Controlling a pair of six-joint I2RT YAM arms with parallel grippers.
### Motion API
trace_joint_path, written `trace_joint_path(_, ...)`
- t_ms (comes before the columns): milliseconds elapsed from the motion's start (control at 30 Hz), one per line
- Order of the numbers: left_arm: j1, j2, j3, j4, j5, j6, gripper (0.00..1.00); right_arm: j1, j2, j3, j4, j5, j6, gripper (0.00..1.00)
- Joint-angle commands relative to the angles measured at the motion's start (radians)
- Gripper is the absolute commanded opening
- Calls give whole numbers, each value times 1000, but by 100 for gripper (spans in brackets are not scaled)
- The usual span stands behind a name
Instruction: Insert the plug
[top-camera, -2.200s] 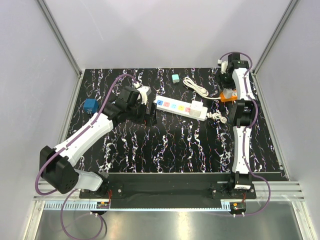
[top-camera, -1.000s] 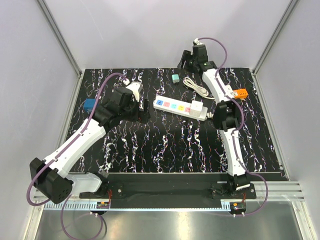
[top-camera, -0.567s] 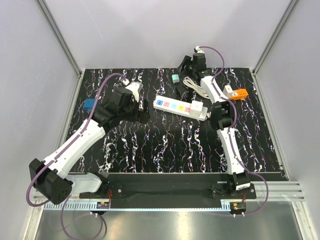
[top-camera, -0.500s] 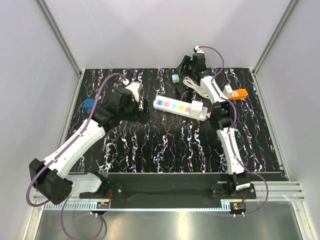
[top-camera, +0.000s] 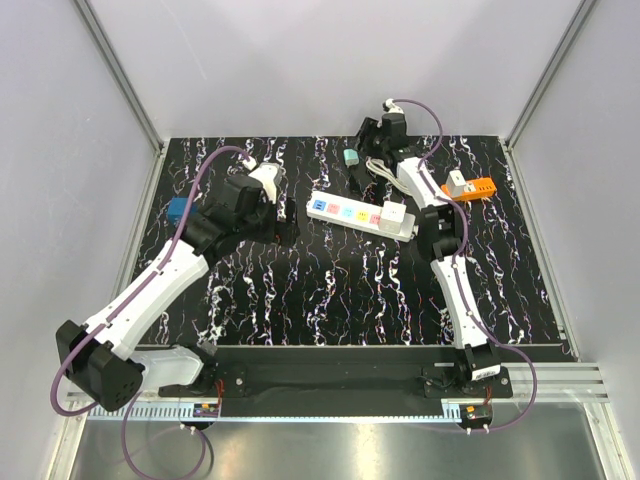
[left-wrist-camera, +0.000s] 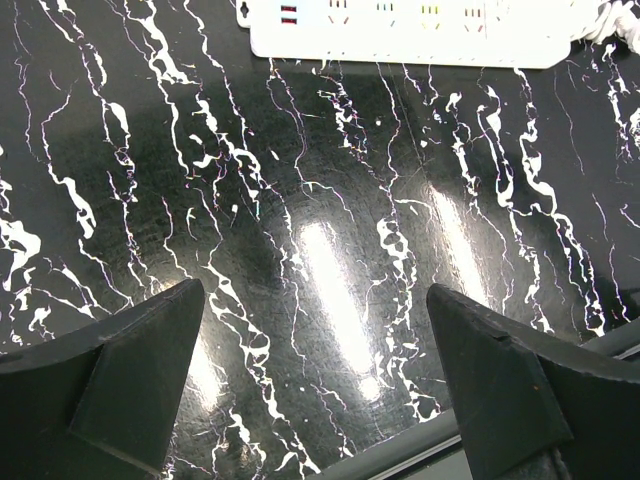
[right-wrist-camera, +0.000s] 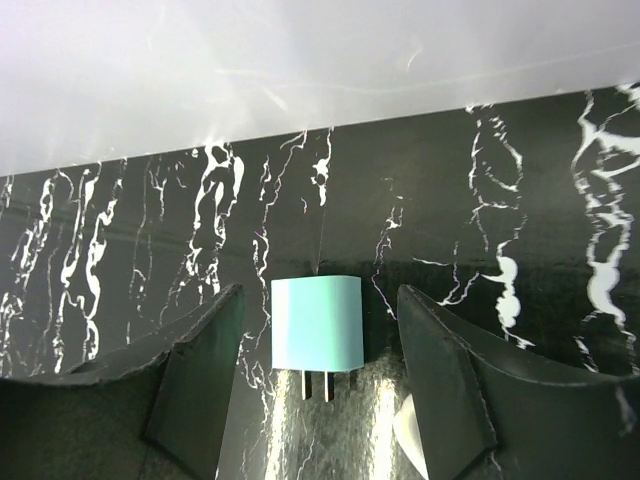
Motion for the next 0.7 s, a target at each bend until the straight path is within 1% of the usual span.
trace_joint_path(0,12,-29,4,49,21,-9,99,27,18,52,42,-4,19,70)
trace_joint_path(133,22,-29,4,50,21,-12,99,33,24,44,39,-1,21,70)
trace_joint_path(167,26,-29,4,52,45,-14,99,32,24,38,39,-2,18,70)
trace_joint_path(433,41,-26,4,55,78,-21,99,33,44,61,25,-22,22,71)
trace_joint_path(567,44,-31,1,58,75,-20,99,33,47,46,22,-50,91,72)
trace_joint_path(667,46,-34,-2,60,69,-18,99,38,70,76,24,-64,115,71)
